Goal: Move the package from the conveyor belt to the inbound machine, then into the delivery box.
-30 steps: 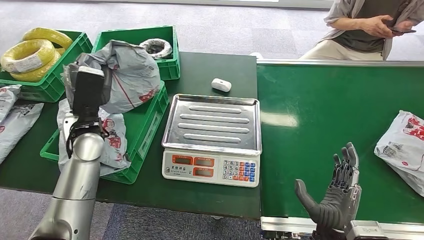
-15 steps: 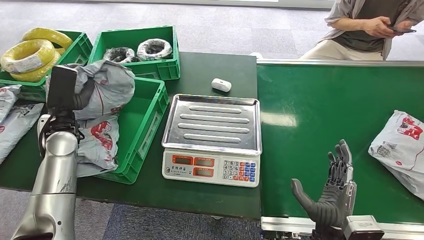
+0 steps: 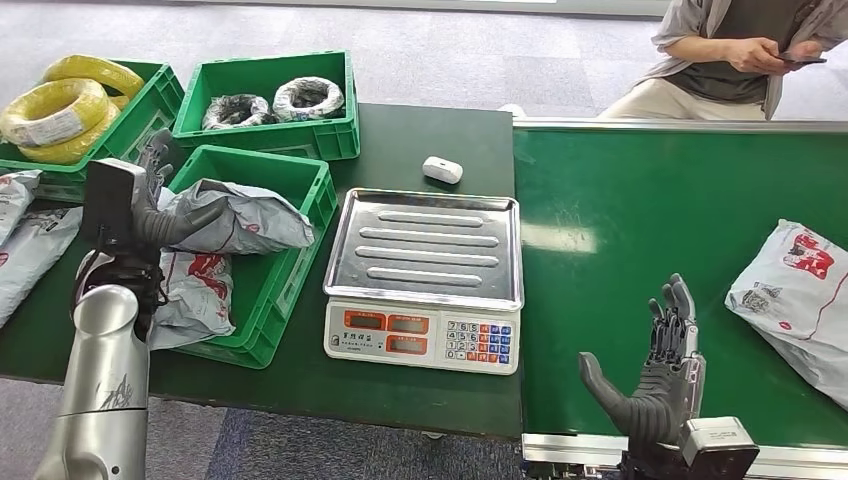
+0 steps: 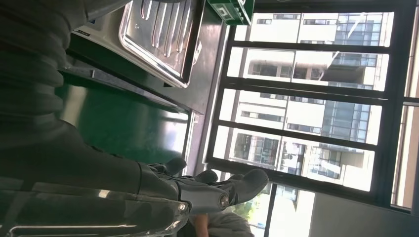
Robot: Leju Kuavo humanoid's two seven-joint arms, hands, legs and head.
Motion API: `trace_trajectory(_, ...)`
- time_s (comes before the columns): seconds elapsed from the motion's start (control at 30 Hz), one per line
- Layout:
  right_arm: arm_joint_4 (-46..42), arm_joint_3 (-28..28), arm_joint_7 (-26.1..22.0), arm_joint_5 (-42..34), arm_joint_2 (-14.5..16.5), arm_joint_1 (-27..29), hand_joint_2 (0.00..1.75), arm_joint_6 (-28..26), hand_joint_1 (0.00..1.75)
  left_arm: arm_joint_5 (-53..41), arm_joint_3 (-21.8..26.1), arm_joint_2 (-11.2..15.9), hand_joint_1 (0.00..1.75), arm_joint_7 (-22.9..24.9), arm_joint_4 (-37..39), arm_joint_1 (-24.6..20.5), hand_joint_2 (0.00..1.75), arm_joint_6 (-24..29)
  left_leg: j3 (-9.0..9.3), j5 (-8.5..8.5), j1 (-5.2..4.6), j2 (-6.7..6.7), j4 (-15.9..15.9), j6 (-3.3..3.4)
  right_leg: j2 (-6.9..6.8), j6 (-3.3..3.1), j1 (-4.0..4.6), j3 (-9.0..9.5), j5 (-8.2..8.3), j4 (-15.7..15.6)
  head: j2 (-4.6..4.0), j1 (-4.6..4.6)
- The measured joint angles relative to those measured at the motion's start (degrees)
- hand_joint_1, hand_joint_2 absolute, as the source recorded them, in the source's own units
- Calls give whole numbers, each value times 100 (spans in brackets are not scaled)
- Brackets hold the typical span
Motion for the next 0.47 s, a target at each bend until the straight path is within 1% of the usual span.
trace_trajectory(0.1, 11, -45, 11, 1, 0, 29, 175, 21, 0, 322, 17, -28, 0, -62, -594, 235, 175, -303, 0, 0, 0, 0, 0, 0, 0, 0, 0, 1, 0, 0, 0, -1)
trace_trajectory(0.3, 23, -175, 16, -55, -7, 123, 175, 51, 0, 806, 143, -116, 0, -340, -1845, 879, 175, -897, 0, -2, 0, 1, -1, -1, 1, 0, 0, 1, -1, 0, 0, -1)
trace_trajectory(0.37, 27, -217, 22, -65, -9, 160, 175, 78, 0, 841, 242, -154, 0, -541, -2276, 1142, 175, -929, 1, -3, 0, 4, -2, -1, 3, 0, 0, 0, -2, 0, 0, -2)
trace_trajectory(0.43, 32, -259, 52, -68, -9, 198, 175, 144, 0, 698, 354, -201, 0, -1001, -2739, 1449, 175, -695, 1, -4, 0, 5, -2, -1, 5, 0, 0, -1, -2, -1, 0, -1)
trace_trajectory(0.47, 33, -269, 63, -68, -9, 206, 175, 164, 0, 644, 381, -214, 0, -1140, -2850, 1526, 175, -610, 1, -4, 0, 5, -2, -1, 5, 0, 0, -1, -2, -1, 0, -1)
